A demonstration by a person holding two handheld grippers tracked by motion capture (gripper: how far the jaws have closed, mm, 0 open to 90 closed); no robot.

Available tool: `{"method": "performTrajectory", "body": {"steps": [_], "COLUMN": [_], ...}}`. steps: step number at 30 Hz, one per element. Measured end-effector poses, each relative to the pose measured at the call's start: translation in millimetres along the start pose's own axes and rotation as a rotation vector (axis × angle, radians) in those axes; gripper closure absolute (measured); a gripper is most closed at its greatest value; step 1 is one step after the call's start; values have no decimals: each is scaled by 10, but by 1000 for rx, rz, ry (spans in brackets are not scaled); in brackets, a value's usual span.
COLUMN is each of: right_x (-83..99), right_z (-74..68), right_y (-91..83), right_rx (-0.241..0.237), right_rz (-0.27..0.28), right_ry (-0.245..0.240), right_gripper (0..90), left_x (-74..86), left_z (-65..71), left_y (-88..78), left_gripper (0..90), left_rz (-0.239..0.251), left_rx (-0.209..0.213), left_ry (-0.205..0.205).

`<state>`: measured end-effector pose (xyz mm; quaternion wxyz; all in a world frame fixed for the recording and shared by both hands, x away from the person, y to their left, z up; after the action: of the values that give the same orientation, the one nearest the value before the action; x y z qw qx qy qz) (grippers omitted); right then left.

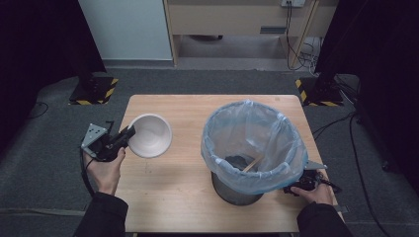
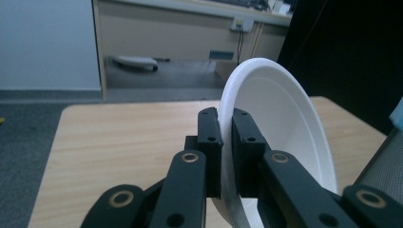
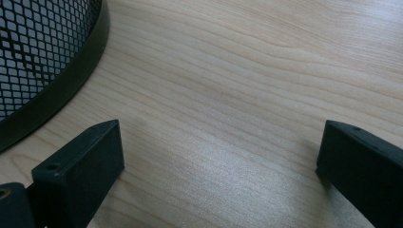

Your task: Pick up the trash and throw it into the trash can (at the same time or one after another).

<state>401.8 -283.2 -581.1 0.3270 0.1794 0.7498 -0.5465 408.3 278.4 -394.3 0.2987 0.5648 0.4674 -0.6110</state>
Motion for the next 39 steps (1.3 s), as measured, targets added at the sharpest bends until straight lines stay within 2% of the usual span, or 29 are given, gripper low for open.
{"method": "performTrajectory", "body": {"steps": [14, 22, 30, 39], "right_x": [0, 0, 0, 0], "right_z": [0, 0, 0, 0], "right_y": [0, 0, 0, 0], "right_rx": [0, 0, 0, 0], "right_rz": [0, -1, -1, 0], "right_ry": [0, 1, 0, 0], "right_gripper": [19, 19, 19, 19], "left_x": [-443, -645, -805, -899], "left_z": [59, 164, 263, 331], "left_y": [-318, -462, -587, -650], "left_gripper": [834, 834, 834, 834], "left_rz": [171, 249, 309, 350], "left_rx": [-7, 16, 31, 44], "left_ry": [2, 14, 34, 40]}}
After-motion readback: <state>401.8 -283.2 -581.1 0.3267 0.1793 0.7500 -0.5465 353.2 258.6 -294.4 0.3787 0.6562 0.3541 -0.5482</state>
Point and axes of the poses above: each handheld gripper's, and its own axes: y roughly forward along the jaws, x roughly out of its underside, z roughly to its right, the point moved 6 cm from there along y, roughly forward along the jaws, and after that the axes turned 15 degrees about y, right-handed, at the moved point
